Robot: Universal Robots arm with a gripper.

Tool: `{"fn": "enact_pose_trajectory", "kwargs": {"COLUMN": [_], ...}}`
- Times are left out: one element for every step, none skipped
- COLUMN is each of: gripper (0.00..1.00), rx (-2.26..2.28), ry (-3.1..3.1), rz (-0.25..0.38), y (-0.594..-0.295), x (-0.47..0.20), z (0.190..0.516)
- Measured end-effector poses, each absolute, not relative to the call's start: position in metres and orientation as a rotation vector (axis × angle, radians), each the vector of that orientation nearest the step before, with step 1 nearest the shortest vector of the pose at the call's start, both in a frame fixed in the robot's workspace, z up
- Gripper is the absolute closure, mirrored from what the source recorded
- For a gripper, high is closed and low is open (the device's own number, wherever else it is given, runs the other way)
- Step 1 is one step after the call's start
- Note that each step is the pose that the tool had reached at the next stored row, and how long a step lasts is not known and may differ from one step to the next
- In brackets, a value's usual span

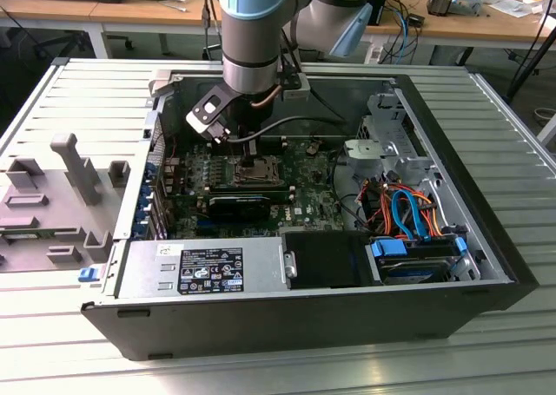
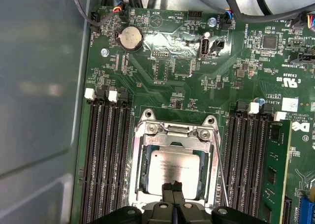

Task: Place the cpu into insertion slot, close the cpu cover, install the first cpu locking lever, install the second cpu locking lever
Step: 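Close the cpu cover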

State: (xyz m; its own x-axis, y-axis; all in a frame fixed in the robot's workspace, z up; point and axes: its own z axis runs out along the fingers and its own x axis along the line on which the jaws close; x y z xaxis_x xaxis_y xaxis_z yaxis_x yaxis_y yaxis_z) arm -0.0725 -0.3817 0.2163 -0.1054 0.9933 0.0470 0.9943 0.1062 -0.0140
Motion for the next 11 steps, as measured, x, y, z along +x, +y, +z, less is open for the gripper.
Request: {"fn": "enact_pose_trajectory", "kwargs": {"gripper": [0.89, 0.89, 0.89, 0.89, 0.89, 0.89, 0.89, 0.89, 0.89, 0.89, 0.89], "rx": [-2.071, -2.071, -2.07, -2.07, -2.07, -2.07, -2.07, -2.07, -2.07, -2.07, -2.07], "ry": [-2.303, -2.303, -2.303, -2.303, -2.302, -2.302, -2.302, -2.303, -2.303, -2.303, -2.302], "rz": [-0.033, -0.033, -0.033, -0.033, -0.033, -0.033, -0.033, -0.032, -0.032, -0.032, -0.033], "y": [-0.382, -0.382, -0.382, -0.382, -0.382, -0.382, -0.382, -0.382, -0.382, -0.382, -0.382], "x": [-0.073, -0.073, -0.073, -0.073, -0.073, -0.073, -0.073, -0.073, -0.073, -0.073, -0.073], "z": [0.216, 0.216, 0.215, 0.213, 0.211, 0.209, 0.208, 0.207, 0.206, 0.206, 0.206]}}
